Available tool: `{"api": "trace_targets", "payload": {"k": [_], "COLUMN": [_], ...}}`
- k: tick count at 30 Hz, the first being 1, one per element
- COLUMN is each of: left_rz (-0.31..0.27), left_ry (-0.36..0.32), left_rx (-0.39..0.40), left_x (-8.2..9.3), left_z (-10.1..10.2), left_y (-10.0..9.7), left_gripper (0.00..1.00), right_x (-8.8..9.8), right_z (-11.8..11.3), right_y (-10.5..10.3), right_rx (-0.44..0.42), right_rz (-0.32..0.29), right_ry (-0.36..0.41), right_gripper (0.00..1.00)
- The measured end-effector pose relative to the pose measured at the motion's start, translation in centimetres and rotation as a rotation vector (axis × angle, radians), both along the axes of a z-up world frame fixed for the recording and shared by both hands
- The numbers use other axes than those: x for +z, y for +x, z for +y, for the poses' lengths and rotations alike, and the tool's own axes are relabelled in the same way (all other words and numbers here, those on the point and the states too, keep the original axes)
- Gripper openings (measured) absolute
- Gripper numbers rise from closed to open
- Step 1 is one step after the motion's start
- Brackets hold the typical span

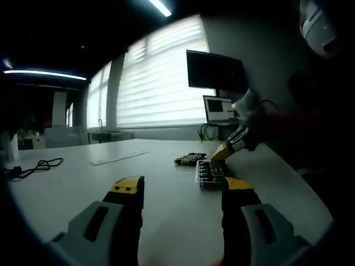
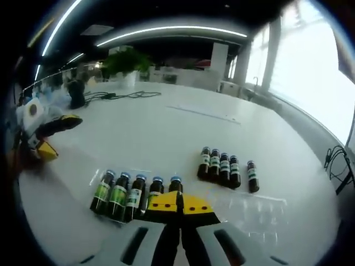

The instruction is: Grip medicine bottles put into box

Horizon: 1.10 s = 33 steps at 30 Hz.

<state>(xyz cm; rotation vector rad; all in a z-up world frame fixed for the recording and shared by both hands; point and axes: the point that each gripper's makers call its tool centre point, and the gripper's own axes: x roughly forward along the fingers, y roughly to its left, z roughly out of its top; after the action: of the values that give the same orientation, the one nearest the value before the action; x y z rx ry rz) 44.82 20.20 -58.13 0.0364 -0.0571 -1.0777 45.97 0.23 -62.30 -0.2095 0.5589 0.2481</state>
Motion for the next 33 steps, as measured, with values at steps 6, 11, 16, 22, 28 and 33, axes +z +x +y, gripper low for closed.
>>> {"api": "trace_targets", "payload": {"k": [6,11,16,22,28,33], "left_rz": [-0.001,-0.001,0.000,-0.002,-0.001,-0.001], "left_ry": [0.000,0.000,0.000,0.001,0.001,0.000], "left_rx": [-0.002,-0.003,-0.003,-0.005,-0.003,-0.002], "left_x": [0.0,0.0,0.0,0.0,0.0,0.0], "left_z": [0.0,0.0,0.0,0.0,0.0,0.0], "left_y": [0.0,0.0,0.0,-0.1,0.0,0.0], "left_gripper": [0.49,0.49,0.49,0.49,0.49,0.49], "right_x": [-0.2,-0.8,-0.4,-0.2,0.3,-0.2], "right_z": [-0.1,0.0,0.0,0.2,-0.3,-0.1], "right_y": [-0.1,-0.8,-0.8,-0.6,0.8,1.1], "right_rx": [-0.005,-0.036,-0.030,-0.031,-0.050,-0.027], "right_rz": [0.001,0.030,-0.015,-0.003,-0.025,-0.011], "right_ry": [0.015,0.041,0.081,0.077,0.063,0.026], "right_gripper": [0.00,0.00,0.00,0.00,0.00,0.00]}}
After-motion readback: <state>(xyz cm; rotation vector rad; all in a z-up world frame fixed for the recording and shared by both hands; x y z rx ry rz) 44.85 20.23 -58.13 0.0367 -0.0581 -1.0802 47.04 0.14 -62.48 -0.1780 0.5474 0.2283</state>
